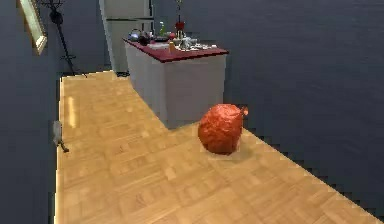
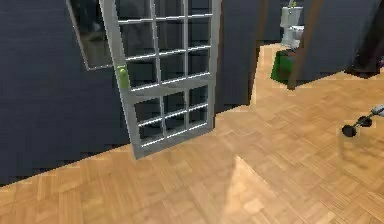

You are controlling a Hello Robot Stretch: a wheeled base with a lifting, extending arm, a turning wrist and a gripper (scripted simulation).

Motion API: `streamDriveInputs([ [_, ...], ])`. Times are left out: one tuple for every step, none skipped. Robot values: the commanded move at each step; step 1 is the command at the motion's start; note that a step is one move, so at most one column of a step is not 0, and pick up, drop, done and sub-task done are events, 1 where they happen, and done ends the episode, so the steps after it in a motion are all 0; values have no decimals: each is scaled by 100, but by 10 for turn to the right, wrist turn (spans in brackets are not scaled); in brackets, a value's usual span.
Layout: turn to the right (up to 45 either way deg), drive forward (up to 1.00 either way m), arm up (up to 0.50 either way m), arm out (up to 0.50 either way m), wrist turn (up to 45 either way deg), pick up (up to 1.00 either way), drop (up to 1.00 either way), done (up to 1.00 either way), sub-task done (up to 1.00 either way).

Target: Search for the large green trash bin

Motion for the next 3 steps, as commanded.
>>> streamDriveInputs([
  [450,0,0,0,0,0,0,0,0],
  [120,0,0,0,0,0,0,0,0],
  [30,0,0,0,0,0,0,0,0],
])
